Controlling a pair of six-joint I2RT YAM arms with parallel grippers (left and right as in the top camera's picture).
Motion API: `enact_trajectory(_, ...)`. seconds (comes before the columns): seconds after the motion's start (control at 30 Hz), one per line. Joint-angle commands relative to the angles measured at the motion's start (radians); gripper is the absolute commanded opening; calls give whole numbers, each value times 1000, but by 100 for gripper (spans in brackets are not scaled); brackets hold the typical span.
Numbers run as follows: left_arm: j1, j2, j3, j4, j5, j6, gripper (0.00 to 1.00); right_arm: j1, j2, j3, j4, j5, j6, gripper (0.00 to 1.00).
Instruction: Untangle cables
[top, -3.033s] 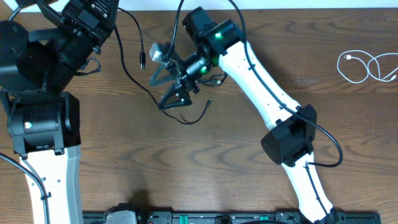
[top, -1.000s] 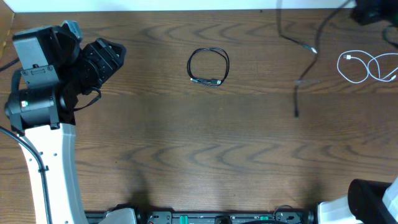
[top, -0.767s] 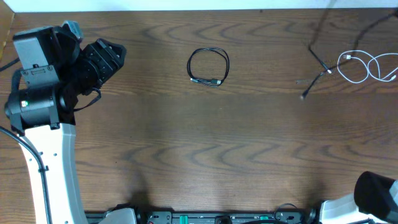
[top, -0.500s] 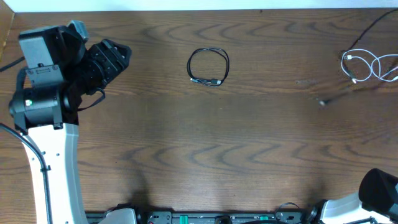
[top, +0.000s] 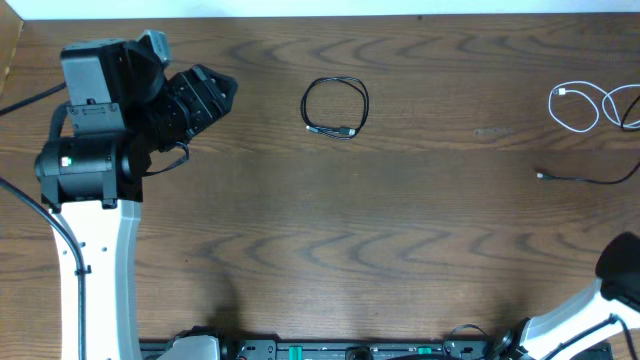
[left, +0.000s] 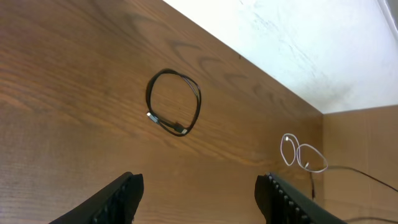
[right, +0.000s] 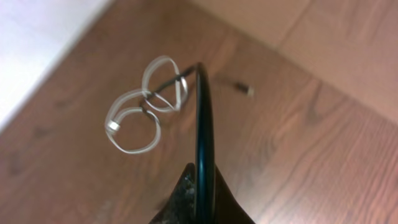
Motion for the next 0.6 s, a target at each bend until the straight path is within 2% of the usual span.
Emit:
enact_trajectory(0.0,-16,7,-7,-2,-10,33,63,-7,66,1,-29,20,31,1)
enact_trajectory(0.23,-23,7,-7,-2,-10,33,63,-6,228,1,-82,-22,29,1)
enact_trajectory(0.37,-23,9,-7,-2,-10,41,63,-6,290,1,-109,-96,-43,4)
enact_trajectory(0.4,-23,10,-7,-2,-10,41,63,-6,299,1,-112,-114,-58,11)
enact_trajectory(0.43,-23,12,-7,-2,-9,41,63,-5,308,1,-116,-143,-85,25)
enact_trajectory(0.47,-23,14,-7,-2,-10,41,63,-6,311,1,-120,-173,-113,50)
enact_trajectory(0.5,-23,17,-7,-2,-10,41,63,-6,312,1,-121,-207,-145,68)
enact_trajectory(0.57,-25,22,-7,-2,-10,42,63,-6,309,1,-121,-272,-192,81)
